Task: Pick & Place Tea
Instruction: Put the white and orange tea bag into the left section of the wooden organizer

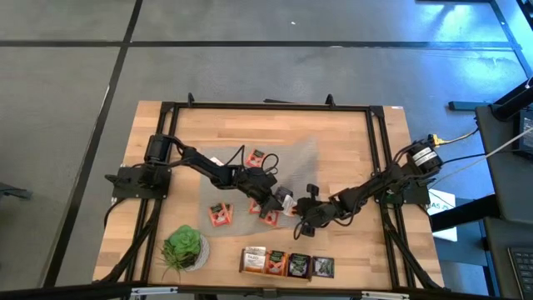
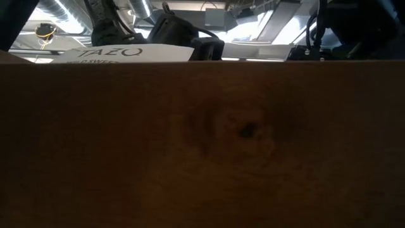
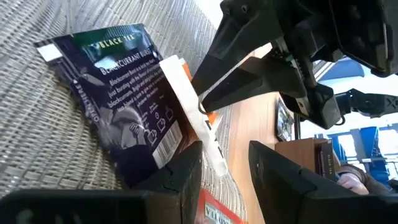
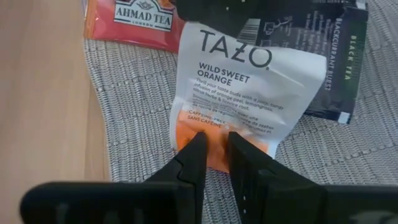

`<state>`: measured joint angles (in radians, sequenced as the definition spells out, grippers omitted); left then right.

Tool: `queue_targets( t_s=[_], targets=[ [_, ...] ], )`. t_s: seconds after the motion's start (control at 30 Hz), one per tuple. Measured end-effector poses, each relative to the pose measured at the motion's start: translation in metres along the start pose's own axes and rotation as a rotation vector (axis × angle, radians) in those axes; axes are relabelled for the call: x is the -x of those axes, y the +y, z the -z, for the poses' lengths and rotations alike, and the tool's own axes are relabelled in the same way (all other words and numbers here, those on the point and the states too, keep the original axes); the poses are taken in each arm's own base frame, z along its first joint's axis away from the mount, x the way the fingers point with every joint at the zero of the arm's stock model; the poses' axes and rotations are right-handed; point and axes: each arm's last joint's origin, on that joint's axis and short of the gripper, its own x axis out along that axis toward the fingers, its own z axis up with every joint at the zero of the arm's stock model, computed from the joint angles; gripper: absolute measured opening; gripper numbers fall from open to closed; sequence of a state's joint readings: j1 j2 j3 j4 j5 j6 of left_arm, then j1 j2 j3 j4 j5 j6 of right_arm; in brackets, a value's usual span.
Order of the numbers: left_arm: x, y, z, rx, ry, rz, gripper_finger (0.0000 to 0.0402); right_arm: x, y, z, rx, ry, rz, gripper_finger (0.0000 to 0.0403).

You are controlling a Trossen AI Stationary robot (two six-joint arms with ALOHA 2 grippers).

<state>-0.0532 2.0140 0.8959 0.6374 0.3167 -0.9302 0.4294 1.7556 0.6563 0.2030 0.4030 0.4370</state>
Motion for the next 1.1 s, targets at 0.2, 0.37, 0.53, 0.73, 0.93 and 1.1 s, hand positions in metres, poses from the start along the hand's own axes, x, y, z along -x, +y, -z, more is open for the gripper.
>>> queue_targets(
  t_s=[0.2,0.37,0.53,0.73,0.93,1.1],
  targets=[
    [0.0013,0.0021,-0.0036,0.006,-0.01,-0.002,0.0127,-0.0006,0.0005,-0.0005,0.032,-0.004,-0.011,0.0065],
    [0.0017,0.0024,-0.0041,0.006,-0.003,0.004,0.0127,-0.0008,0.0009,-0.0006,0.043,0.001,-0.022,0.0065],
    [0.002,0.002,-0.0037,-0.001,0.036,0.034,0.0127,-0.0012,-0.0008,-0.0002,-0.025,-0.014,0.04,0.0062],
    [0.0019,0.002,-0.0038,0.0,0.024,0.025,0.0127,-0.0031,-0.0074,0.0001,-0.04,-0.013,0.059,0.0061],
    [0.0028,0.0044,-0.0073,0.005,-0.039,-0.023,0.0127,-0.0024,-0.0042,-0.001,0.006,-0.028,0.028,0.0061],
    [0.0029,0.005,-0.0082,0.004,-0.065,-0.042,0.0127,-0.0023,-0.0035,-0.0012,0.012,-0.025,0.012,0.0061]
  ],
)
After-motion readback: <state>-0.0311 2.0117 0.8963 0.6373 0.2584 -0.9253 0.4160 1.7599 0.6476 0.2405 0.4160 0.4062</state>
